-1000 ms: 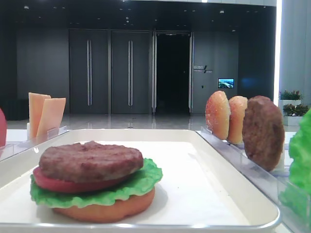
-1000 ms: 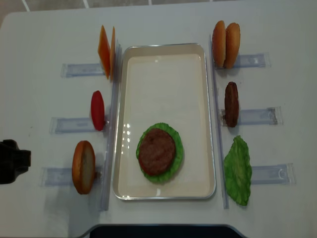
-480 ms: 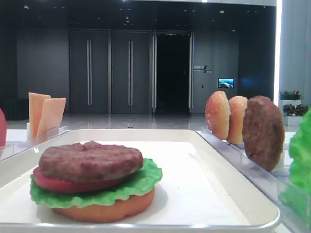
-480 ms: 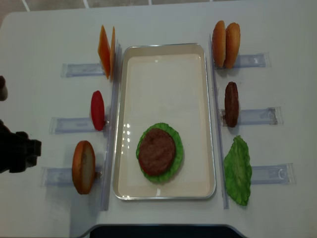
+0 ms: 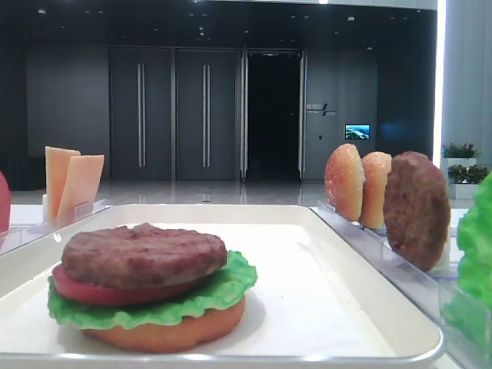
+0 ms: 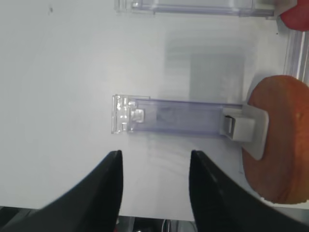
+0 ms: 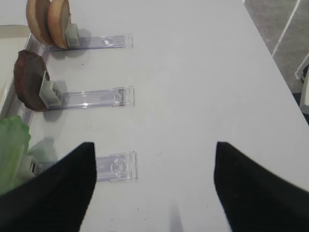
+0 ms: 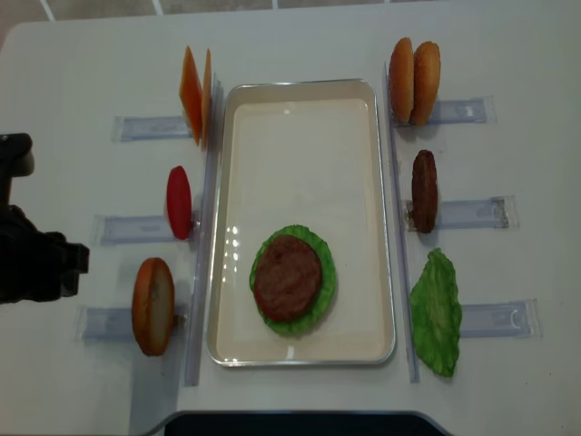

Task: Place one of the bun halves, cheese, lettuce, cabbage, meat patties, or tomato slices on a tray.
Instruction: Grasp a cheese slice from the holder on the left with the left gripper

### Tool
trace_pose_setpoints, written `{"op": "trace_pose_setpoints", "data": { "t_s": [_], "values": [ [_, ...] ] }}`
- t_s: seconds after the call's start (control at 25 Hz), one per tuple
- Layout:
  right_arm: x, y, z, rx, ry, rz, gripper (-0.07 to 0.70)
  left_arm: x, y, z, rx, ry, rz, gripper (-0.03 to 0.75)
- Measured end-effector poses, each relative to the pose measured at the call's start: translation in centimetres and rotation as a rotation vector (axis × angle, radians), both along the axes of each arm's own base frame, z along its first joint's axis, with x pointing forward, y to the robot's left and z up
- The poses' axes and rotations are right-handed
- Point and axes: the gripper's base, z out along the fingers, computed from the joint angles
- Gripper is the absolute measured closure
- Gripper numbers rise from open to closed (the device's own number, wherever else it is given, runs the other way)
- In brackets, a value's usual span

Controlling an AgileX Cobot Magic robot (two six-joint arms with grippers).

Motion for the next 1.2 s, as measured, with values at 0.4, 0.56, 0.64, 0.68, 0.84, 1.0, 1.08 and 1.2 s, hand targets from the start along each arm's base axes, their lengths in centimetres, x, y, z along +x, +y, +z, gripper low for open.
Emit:
{"op": "trace_pose_setpoints", "data": {
  "t_s": [0.4,0.56,0.64,0.68,0.84,1.0,1.08,1.2],
  "values": [
    [0.0,0.0,0.0,0.000,0.000,0.000,0.117,4.0,-0.3,1.8,-0.014,-0.006,0.006,0.371],
    [0.0,0.0,0.0,0.000,-0.001,0.000,0.116,6.1,-0.4,2.2,-0.012,-0.001,0.006,0.371],
    [0.0,0.0,0.0,0.000,-0.001,0.000,0.117,7.2,-0.4,2.3,-0.011,0.002,0.006,0.371],
    [0.0,0.0,0.0,0.000,-0.001,0.000,0.117,7.7,-0.4,2.3,-0.011,0.005,0.006,0.371],
    [0.0,0.0,0.0,0.000,-0.001,0.000,0.117,9.8,-0.5,1.9,-0.009,0.030,0.007,0.371],
    [0.0,0.0,0.0,0.000,-0.001,0.000,0.117,11.9,-0.6,1.5,-0.008,0.050,0.007,0.371],
    [0.0,0.0,0.0,0.000,-0.001,0.000,0.117,12.9,-0.7,1.4,-0.008,0.054,0.008,0.371],
    [0.0,0.0,0.0,0.000,-0.001,0.000,0.117,14.6,-0.7,1.4,-0.008,0.051,0.008,0.371]
  ]
}}
